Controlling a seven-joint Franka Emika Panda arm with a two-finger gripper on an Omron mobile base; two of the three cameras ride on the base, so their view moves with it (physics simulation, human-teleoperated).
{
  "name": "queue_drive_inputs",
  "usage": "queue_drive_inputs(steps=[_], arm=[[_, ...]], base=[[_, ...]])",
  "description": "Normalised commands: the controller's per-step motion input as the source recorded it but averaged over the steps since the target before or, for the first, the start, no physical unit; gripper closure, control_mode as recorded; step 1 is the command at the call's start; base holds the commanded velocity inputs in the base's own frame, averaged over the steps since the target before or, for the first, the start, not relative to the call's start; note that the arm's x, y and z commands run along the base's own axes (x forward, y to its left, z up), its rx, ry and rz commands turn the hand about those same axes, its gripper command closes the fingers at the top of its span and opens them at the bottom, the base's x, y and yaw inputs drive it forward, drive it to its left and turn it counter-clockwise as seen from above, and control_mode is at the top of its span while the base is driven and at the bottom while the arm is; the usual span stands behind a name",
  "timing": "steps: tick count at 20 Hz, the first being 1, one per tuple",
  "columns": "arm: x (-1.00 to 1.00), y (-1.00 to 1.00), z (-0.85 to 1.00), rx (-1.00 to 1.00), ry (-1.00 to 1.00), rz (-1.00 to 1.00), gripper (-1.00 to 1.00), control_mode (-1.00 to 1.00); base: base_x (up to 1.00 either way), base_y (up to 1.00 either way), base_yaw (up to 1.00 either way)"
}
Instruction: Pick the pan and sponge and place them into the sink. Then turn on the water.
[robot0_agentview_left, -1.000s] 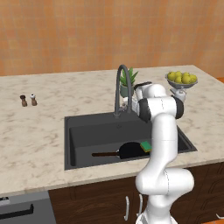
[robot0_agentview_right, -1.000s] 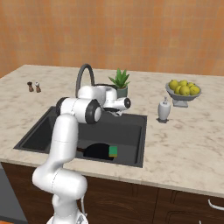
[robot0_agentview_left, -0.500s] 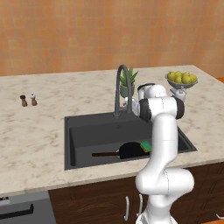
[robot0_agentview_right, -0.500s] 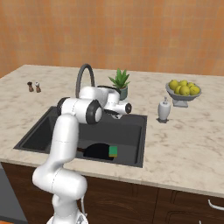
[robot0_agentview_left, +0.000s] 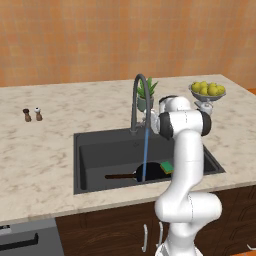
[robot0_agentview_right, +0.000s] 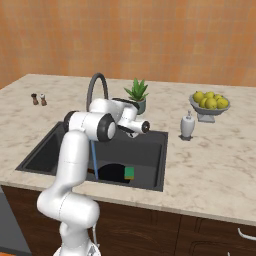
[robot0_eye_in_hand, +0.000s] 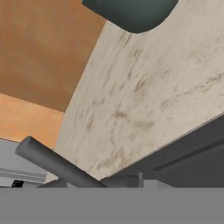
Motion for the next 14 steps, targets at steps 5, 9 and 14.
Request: queue_drive_inputs(steps=[5,9,14], arm=[[0.0,0.0,0.0,0.0,0.0,0.0,1.0,-1.0],[0.0,0.0,0.0,0.0,0.0,0.0,1.0,-1.0],[0.0,0.0,0.0,0.0,0.0,0.0,1.0,-1.0]], base=[[0.0,0.0,0.0],[0.0,0.0,0.0],[0.0,0.0,0.0]])
